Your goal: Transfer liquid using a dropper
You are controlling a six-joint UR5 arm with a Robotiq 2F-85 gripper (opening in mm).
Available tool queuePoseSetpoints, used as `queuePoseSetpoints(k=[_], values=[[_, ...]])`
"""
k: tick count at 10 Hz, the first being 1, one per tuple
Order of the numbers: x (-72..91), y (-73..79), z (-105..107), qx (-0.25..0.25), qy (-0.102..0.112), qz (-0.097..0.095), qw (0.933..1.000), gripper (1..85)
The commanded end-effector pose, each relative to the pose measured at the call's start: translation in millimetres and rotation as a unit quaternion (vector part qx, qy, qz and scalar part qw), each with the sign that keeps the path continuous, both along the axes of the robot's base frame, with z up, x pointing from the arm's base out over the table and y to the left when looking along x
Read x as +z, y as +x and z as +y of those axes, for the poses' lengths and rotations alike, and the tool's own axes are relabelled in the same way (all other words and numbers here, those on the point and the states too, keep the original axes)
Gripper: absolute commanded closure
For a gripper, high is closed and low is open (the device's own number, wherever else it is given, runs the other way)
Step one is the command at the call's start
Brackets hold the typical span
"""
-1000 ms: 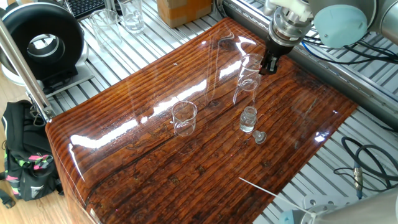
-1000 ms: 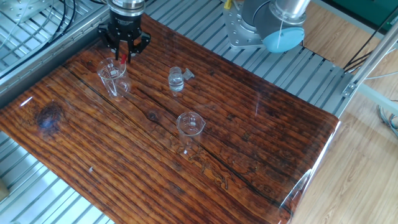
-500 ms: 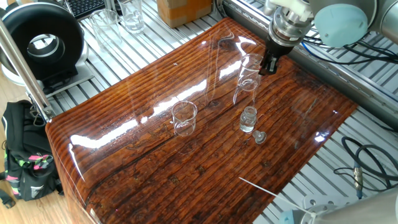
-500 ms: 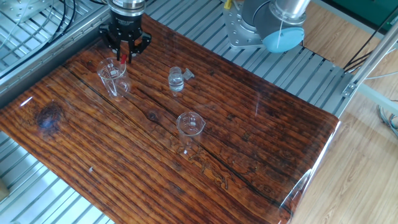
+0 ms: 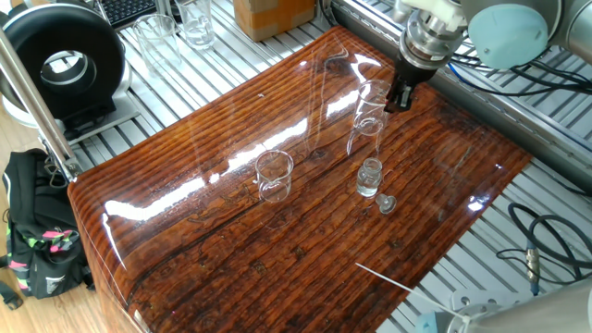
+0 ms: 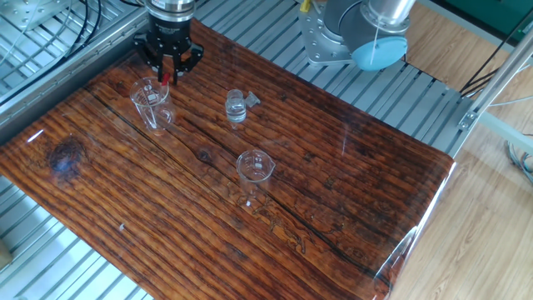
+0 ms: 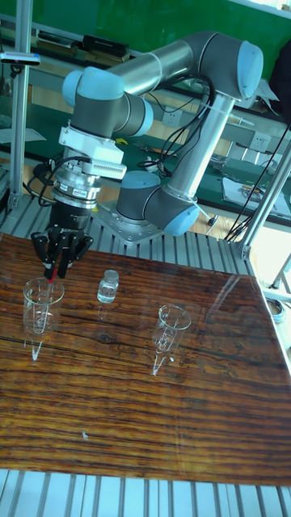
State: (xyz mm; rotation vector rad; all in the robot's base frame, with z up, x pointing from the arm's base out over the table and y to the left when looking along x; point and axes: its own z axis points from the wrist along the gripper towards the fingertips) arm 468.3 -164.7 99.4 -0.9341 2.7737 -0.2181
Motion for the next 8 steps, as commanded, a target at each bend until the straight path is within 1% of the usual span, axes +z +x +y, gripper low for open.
queuePoseSetpoints(k=[1,8], values=[[1.7,0.6,0.5,-0.003,0.005,-0.002,1.0,54.3],[2.2,-0.5,-0.9,-0.003,0.003,-0.002,1.0,58.3]])
